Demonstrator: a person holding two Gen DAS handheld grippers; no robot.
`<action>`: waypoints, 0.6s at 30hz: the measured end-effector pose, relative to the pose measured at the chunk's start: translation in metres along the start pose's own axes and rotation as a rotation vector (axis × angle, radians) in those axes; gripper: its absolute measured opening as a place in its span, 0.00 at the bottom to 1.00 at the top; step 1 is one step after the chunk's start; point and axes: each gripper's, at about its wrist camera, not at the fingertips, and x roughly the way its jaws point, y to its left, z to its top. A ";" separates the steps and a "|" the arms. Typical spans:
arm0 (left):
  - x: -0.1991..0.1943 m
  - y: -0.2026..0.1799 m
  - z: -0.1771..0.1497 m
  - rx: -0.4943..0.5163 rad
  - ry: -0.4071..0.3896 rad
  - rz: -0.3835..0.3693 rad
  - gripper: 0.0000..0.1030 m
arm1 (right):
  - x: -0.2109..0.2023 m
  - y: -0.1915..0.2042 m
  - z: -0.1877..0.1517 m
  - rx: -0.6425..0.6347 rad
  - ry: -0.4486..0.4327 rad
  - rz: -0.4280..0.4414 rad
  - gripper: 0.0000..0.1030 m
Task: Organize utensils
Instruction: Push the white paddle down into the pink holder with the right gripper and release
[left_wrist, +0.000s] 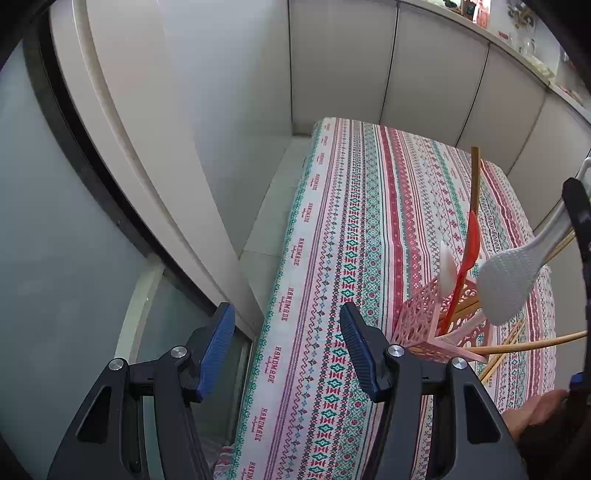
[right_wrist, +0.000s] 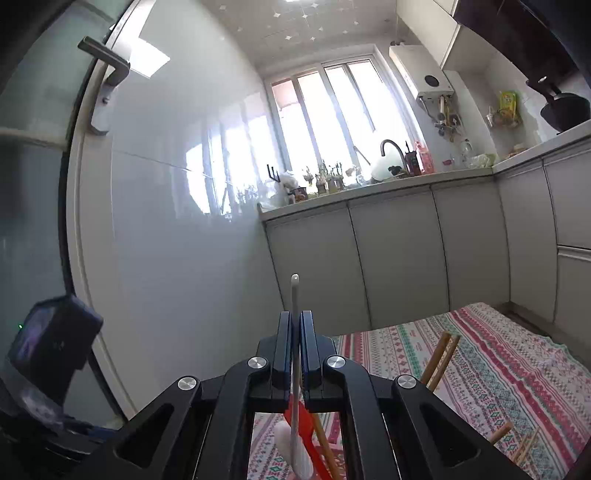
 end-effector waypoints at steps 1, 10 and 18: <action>0.000 0.001 0.000 -0.002 0.000 -0.003 0.60 | 0.003 0.000 -0.005 -0.005 0.007 -0.021 0.05; 0.006 0.009 0.003 -0.047 0.016 0.005 0.60 | 0.008 -0.005 -0.020 -0.004 0.029 -0.054 0.06; 0.005 0.011 0.005 -0.051 0.019 -0.017 0.60 | 0.007 -0.008 -0.020 0.011 0.081 -0.045 0.16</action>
